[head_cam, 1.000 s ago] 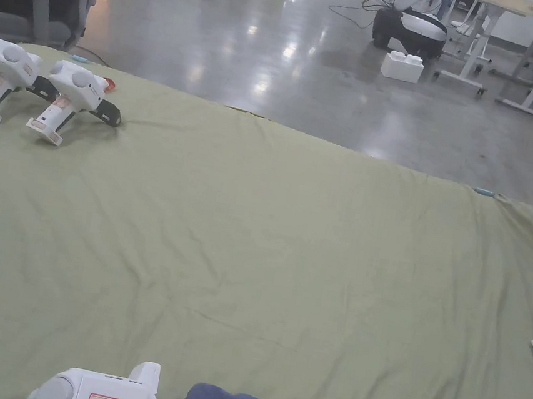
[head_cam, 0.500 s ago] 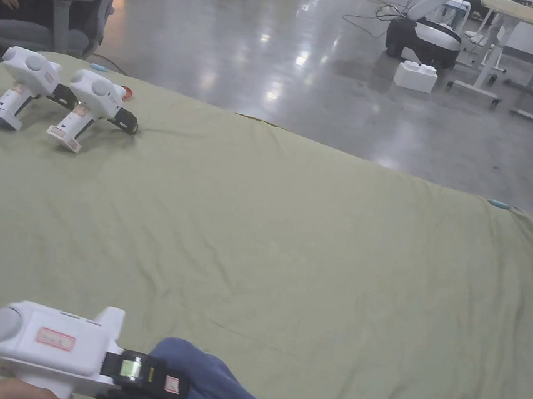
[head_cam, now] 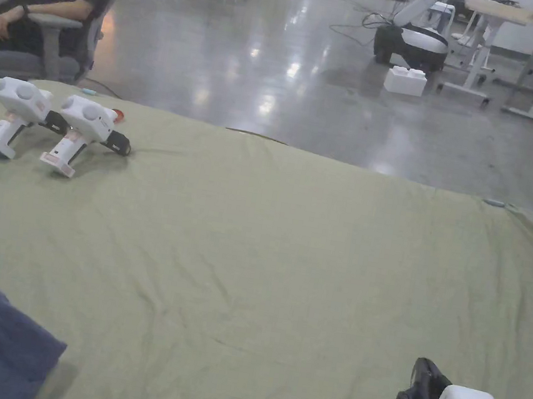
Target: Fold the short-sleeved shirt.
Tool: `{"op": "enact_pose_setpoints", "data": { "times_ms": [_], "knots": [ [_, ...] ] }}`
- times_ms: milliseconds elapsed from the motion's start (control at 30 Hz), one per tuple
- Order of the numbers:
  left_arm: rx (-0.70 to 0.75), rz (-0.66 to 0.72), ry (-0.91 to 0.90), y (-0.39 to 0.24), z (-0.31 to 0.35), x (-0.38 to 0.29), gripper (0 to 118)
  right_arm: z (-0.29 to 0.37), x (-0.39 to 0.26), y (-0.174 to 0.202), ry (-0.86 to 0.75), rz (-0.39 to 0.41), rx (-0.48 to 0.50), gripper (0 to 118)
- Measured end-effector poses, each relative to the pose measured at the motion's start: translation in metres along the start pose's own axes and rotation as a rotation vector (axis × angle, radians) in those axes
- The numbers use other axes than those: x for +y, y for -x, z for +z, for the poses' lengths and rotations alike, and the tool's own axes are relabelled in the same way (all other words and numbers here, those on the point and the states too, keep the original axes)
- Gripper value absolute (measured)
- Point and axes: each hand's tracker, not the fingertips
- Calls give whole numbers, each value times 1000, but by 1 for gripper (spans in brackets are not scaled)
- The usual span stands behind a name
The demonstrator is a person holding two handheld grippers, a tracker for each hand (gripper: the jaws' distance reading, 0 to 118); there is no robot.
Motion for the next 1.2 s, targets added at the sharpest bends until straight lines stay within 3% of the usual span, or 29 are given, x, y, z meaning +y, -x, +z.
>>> {"op": "enact_pose_setpoints", "data": {
  "times_ms": [133, 267, 300, 367, 433, 600, 767, 833, 967, 1200],
  "knots": [
    [152, 44, -17, 17, 1, 0, 19, 2, 0, -10, 3, -10, -23, 0],
    [275, -4, -1, 21, -9, 1, 24, 2, -6, -14, 24, -17, -32, 0],
    [304, -9, 2, 21, -10, 1, 28, 1, -9, -14, 32, -22, -31, 0],
    [334, -23, 0, -16, -11, -15, 50, 2, -13, -13, 42, -24, -30, 0],
    [411, -36, -32, -25, -8, -18, 64, 2, -15, -11, 52, -22, -29, 0],
    [582, -99, -128, -48, 10, -18, 68, 3, -19, -8, 64, -18, -12, 0],
    [683, -276, -153, -63, 9, -25, 68, 1, -21, -6, 80, -41, 4, 0],
    [654, -268, -232, -77, 2, -41, 68, 0, -22, -4, 92, -53, 17, 0],
    [428, -227, -324, -101, -30, -77, 68, -2, -25, 3, 98, -63, 30, 0],
    [234, -298, -446, -183, -113, -143, 62, -8, -18, 10, 88, -64, 32, 0]
  ]
}}
